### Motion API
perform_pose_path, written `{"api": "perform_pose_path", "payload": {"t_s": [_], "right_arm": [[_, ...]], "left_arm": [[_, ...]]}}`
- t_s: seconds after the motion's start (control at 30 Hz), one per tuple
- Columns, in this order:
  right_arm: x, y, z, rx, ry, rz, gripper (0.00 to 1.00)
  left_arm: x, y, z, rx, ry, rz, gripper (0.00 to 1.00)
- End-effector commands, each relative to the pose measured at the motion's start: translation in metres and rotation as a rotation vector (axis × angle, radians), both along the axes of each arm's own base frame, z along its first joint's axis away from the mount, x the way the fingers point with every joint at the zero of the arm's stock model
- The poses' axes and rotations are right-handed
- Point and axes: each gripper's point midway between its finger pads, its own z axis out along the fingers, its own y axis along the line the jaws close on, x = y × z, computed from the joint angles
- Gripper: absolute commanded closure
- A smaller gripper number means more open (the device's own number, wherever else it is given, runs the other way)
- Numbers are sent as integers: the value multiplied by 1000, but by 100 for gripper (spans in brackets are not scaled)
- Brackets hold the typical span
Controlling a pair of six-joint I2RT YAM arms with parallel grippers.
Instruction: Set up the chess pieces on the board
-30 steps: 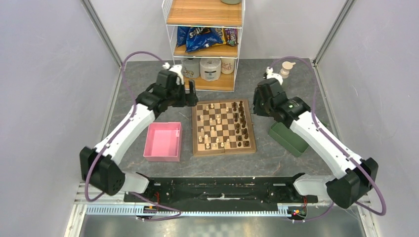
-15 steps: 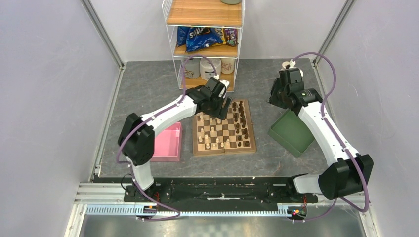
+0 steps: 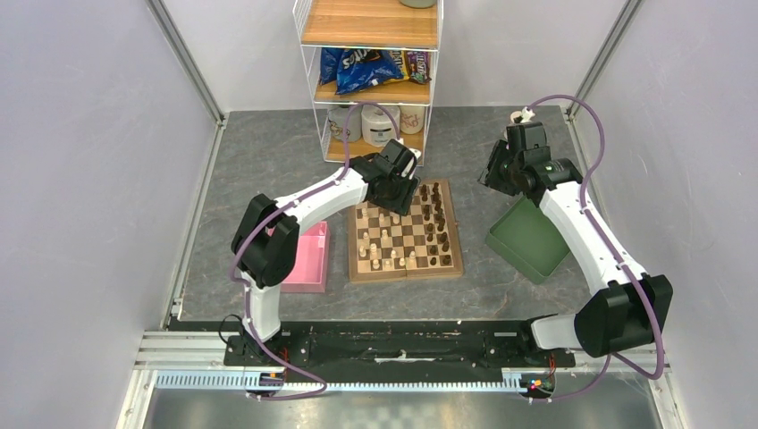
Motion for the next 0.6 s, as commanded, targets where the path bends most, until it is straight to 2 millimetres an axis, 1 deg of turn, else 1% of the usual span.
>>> {"api": "perform_pose_path", "payload": {"t_s": [0.0, 0.1, 0.2, 0.27, 0.4, 0.5, 0.57], "right_arm": [[9, 3, 12, 18, -48, 17, 56], [9, 2, 10, 18, -43, 18, 56], [8, 2, 9, 20, -41, 19, 56], [7, 2, 8, 23, -38, 20, 56], [5, 2, 6, 24, -34, 20, 56], [3, 1, 4, 22, -29, 17, 56], [2, 0, 3, 22, -29, 16, 56]], "left_arm": [[5, -6, 2, 1, -6, -43, 43], [4, -6, -2, 7, 4, -41, 47], [2, -4, -6, 18, 16, -40, 49], [2, -4, -7, 20, 19, -39, 55], [2, -5, -10, 23, 24, -38, 58], [2, -4, -10, 22, 26, -35, 66], [-3, -6, -12, 11, 48, -48, 75]]}}
